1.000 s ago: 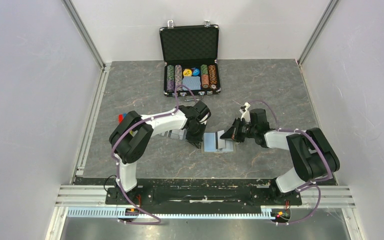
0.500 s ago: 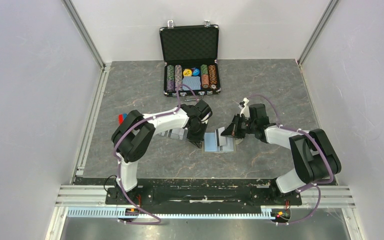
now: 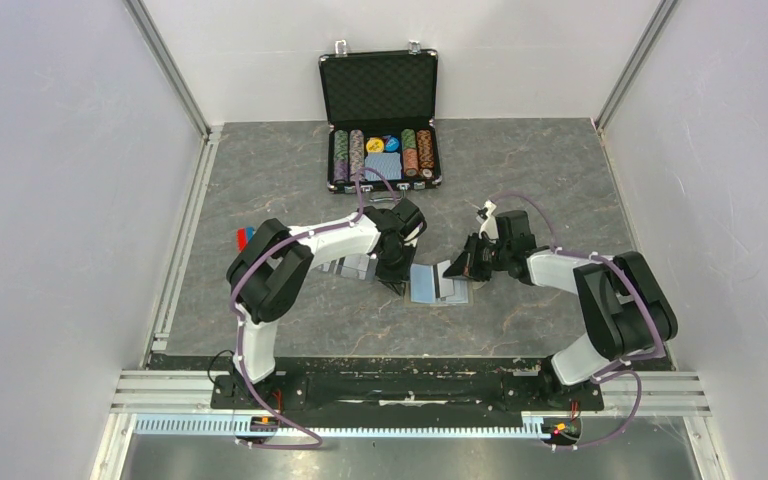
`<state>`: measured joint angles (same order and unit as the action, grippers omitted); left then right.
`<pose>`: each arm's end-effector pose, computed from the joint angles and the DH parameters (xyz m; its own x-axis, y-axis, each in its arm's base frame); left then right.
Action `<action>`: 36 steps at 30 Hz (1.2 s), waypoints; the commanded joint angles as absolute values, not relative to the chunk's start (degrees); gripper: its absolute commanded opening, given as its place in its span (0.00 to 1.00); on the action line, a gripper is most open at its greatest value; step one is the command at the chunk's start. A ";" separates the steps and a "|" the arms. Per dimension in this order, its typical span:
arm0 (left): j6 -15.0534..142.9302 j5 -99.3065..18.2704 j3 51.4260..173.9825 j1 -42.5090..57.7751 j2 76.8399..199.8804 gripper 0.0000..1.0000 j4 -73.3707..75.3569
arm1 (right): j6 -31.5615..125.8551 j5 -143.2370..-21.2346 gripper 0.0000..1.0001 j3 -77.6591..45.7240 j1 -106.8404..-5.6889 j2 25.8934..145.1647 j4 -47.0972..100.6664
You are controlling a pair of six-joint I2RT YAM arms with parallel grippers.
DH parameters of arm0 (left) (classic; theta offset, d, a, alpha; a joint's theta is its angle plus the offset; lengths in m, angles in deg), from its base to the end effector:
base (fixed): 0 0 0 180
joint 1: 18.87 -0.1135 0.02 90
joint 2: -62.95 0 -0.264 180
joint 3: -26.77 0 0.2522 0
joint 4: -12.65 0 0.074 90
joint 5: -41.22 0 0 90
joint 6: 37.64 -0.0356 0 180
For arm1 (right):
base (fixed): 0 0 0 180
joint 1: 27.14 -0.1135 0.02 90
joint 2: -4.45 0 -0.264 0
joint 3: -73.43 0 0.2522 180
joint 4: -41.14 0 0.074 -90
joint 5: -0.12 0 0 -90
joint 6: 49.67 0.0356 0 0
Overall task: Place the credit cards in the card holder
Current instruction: Insert the credit card into the card holder.
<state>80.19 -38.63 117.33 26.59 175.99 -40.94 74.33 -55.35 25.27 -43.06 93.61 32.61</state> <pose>0.2639 -0.2771 0.1542 -0.9435 0.3036 -0.1330 0.3289 0.9068 -0.2636 0.2575 0.0944 0.1334 -0.9307 0.2136 -0.2970 -0.0716 0.6898 0.7204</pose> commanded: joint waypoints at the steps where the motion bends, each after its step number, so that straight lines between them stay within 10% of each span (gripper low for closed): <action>1: 79.85 -39.34 118.80 26.92 178.02 0.12 -40.24 | 74.17 -55.01 0.00 25.38 -43.13 95.78 34.60; 36: 79.88 -39.20 119.02 27.01 178.66 0.11 -40.75 | 79.00 -54.62 0.00 30.33 -42.28 92.82 39.02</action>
